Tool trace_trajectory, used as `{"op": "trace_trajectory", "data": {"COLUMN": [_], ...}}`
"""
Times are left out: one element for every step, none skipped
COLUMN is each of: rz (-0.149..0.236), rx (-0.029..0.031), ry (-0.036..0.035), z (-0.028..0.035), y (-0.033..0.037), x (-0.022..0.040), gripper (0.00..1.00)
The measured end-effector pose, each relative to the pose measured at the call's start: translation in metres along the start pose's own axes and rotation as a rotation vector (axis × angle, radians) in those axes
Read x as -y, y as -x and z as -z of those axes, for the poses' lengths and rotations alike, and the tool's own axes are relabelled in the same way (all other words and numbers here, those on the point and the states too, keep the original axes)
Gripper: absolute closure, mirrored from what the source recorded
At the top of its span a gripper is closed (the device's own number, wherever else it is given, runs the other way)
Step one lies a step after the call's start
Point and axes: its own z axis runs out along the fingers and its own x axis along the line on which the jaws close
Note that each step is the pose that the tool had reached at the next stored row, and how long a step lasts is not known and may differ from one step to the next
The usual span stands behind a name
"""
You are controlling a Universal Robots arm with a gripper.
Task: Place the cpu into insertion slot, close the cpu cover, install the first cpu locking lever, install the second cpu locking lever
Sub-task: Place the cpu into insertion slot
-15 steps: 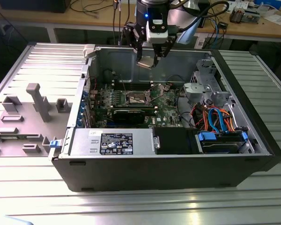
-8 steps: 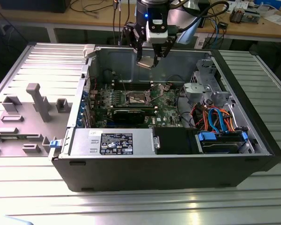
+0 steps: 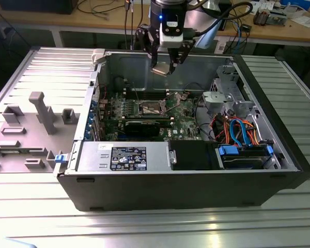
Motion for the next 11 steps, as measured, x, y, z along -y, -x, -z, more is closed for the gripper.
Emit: {"op": "trace_trajectory", "data": {"rz": [-0.012,-0.023,-0.038,-0.048,-0.061,-0.068,-0.069,-0.070,-0.071,-0.074,-0.080], "rx": [0.0010,0.0020,0.0032,0.0041,0.0052,0.0058,0.0060,0.0061,0.0062,0.0064,0.0070], "ry": [0.0003,0.0006,0.0008,0.0010,0.0013,0.0013,0.0013,0.0013,0.0014,0.0014,0.0016], "z": [0.0000,-0.0001,-0.0002,-0.0002,-0.0004,-0.0006,-0.0010,-0.0012,-0.0015,-0.0017,-0.0019], "y": [0.0000,0.0000,0.0000,0.0000,0.0000,0.0001,0.0002,0.0003,0.0005,0.0005,0.0006], "x": [0.0000,0.0000,0.0000,0.0000,0.0000,0.0002,0.0006,0.0008,0.0010,0.0009,0.0009], "gripper": [0.45,0.45,0.45,0.45,0.45,0.45,0.45,0.45,0.45,0.45,0.45]}}
